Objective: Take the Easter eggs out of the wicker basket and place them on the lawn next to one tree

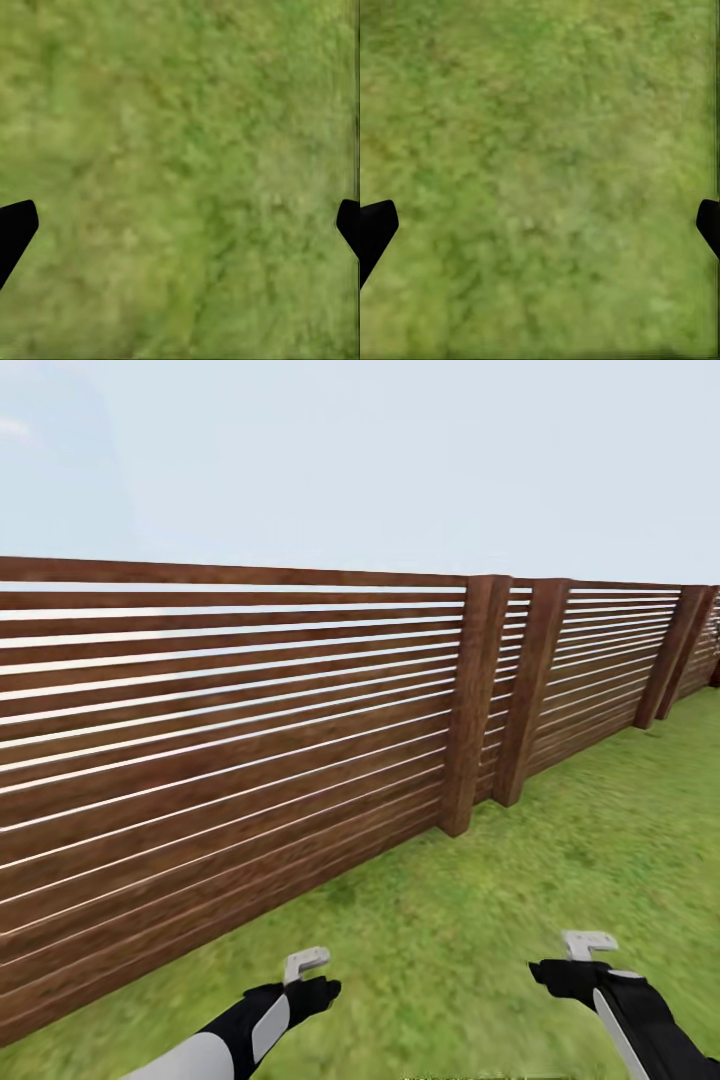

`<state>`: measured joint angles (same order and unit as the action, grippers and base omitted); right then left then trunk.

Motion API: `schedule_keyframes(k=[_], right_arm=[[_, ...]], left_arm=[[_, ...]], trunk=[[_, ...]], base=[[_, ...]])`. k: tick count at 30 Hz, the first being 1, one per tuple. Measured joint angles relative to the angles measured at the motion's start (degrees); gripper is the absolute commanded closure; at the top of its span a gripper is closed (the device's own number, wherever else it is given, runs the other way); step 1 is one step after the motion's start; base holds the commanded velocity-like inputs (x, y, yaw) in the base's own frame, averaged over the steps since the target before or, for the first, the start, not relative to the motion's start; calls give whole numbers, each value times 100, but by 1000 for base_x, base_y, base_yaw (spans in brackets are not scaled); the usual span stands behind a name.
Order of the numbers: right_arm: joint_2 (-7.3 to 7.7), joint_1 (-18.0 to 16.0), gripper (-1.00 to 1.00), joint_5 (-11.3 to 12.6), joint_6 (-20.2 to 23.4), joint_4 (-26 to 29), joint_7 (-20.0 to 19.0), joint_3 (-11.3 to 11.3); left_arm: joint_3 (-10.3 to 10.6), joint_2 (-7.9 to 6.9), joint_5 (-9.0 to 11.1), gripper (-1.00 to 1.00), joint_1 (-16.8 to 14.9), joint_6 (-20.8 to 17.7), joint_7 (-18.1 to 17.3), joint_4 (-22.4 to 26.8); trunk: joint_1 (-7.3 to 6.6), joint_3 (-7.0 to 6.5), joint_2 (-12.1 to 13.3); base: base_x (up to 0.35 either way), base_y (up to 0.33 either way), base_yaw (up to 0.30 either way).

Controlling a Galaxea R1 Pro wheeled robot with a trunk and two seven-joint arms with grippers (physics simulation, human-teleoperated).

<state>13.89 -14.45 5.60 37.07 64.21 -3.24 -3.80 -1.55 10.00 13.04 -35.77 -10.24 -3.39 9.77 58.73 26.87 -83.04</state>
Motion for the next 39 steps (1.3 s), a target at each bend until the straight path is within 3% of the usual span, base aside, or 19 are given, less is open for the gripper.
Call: schedule_keyframes(k=[13, 18, 20, 22, 23, 27, 39], right_arm=[[-29, 7, -100, -60, 11, 9, 8, 24], [-34, 8, -100, -65, 11, -2, 8, 31], [-46, 7, -100, -62, 19, 1, 8, 32], [-49, 4, -100, -57, 24, 18, 9, 30], [-52, 1, -100, -48, 66, 167, 8, 32], [-79, 25, -100, -47, 357, 591, 9, 32], [-96, 60, -100, -48, 574, 837, 12, 18]], left_arm=[[-5, 0, -5, -100, 199, 605, -302, 163], [-25, -48, -10, -100, 901, 357, -280, 1549], [-100, -172, -18, -100, 1823, -389, -173, 3328], [-147, -212, 9, -100, 2181, -678, -110, 4100], [-52, -156, 149, -100, 2445, -1012, -69, 4674], [203, -113, 244, -100, 2525, -1165, -59, 4821], [339, -87, 335, -100, 2549, -1233, -51, 4849]], trunk=[[0, 0, 0], [0, 0, 0], [0, 1, -1], [0, 0, 0], [0, 0, 0], [0, 0, 0], [3, 0, 1]], base=[[0, 0, -266], [0, 0, -266], [0, 0, -267], [0, 0, -266], [0, 0, -266], [-2, 0, -266], [-216, -134, -267]])
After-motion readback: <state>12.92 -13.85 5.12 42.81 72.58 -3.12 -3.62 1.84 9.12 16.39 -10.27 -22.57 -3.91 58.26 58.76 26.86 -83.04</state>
